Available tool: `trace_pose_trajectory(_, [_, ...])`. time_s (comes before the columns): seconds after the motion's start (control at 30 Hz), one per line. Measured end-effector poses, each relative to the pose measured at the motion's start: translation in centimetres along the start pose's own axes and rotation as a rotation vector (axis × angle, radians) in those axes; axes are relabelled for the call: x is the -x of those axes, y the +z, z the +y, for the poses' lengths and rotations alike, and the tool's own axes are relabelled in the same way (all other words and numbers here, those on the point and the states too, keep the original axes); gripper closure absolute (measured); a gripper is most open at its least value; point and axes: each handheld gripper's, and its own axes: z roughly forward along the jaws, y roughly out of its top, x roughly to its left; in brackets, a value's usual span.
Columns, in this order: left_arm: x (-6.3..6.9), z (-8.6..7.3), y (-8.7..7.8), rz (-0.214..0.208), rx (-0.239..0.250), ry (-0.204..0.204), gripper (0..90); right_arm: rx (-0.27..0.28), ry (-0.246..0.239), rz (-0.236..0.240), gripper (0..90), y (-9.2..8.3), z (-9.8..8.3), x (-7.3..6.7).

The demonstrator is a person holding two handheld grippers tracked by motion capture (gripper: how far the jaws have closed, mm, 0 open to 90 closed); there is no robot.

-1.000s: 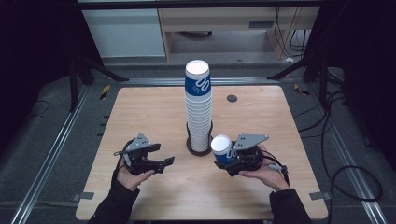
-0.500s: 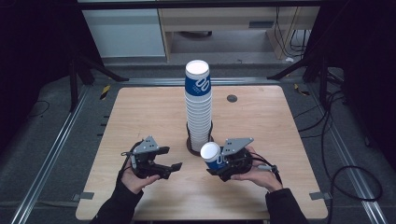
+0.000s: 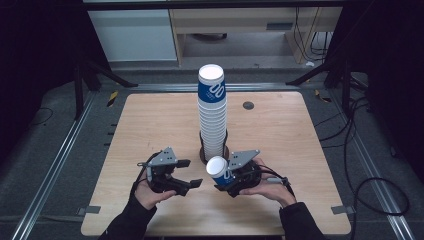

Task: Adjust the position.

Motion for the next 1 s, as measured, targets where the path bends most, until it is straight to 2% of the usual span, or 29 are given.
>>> trace_pose_trajectory(0.23, [0.4,0.6,0.7,-0.026,0.007,0.003,17.9,-0.009,-0.017,0.013,20.3,0.8,0.2,-0.3])
trace_pose_trajectory(0.43, [0.9,0.8,1.3,-0.034,-0.009,0.012,18.0,-0.007,-0.032,0.025,20.3,1.3,0.5,-0.8])
trace_pose_trajectory(1.0, [0.9,0.6,1.9,-0.044,-0.025,0.007,19.7,0.002,-0.064,0.047,20.4,2.6,1.1,-1.6])
